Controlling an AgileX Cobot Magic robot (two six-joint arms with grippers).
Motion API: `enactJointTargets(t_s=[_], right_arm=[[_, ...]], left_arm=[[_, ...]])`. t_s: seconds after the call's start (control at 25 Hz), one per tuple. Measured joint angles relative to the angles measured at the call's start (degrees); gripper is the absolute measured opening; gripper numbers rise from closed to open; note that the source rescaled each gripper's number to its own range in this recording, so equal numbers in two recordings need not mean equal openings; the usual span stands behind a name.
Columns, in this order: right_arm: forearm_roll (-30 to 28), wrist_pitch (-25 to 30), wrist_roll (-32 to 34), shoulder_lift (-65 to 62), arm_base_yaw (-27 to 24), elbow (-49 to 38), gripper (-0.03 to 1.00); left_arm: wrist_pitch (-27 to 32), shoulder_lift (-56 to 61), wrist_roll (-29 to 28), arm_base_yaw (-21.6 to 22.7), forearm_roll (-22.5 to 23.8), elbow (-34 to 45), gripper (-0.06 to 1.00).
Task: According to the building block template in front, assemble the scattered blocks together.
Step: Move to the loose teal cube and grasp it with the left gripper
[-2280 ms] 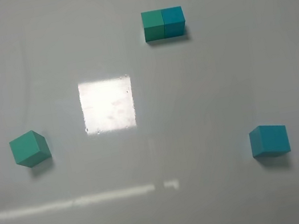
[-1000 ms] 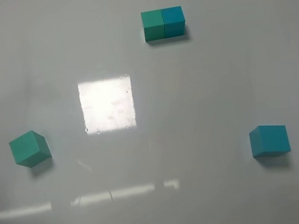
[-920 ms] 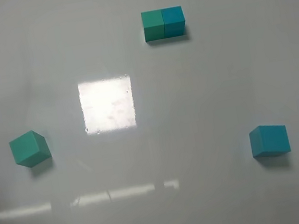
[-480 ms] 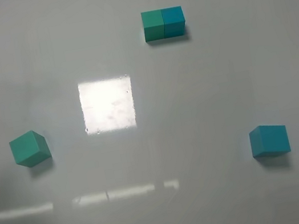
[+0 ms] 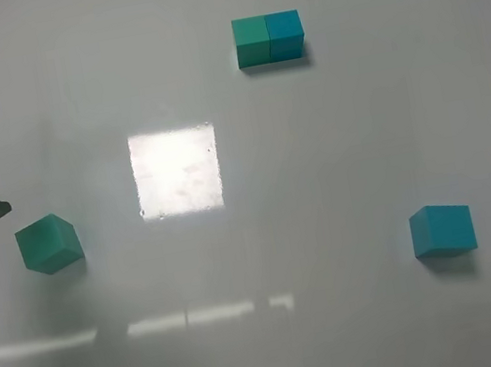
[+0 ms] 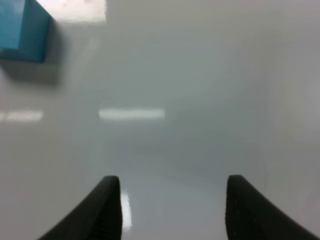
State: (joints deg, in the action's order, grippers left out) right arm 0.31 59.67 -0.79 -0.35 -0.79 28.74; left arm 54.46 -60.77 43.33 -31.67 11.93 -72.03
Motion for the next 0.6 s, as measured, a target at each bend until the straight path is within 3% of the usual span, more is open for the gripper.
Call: enactJointTargets(t_s=[0.2,0.32,0.6], right_arm=[[0.00,0.00,0.00,0.00,0.00,0.00,0.24],[0.00,0.00,0.00,0.00,0.00,0.00,0.24],[0.00,0.00,0.00,0.00,0.00,0.00,0.22]], left_arm=[[5.89,-0.44,-13.21,-7.60,10.77,0.14,0.83],[8.72,-1.10,-18.08,-9.19,12.32,1.86,0.83],[7.86,-1.51,-25.78,-9.54,17.70,6.17,0.83]])
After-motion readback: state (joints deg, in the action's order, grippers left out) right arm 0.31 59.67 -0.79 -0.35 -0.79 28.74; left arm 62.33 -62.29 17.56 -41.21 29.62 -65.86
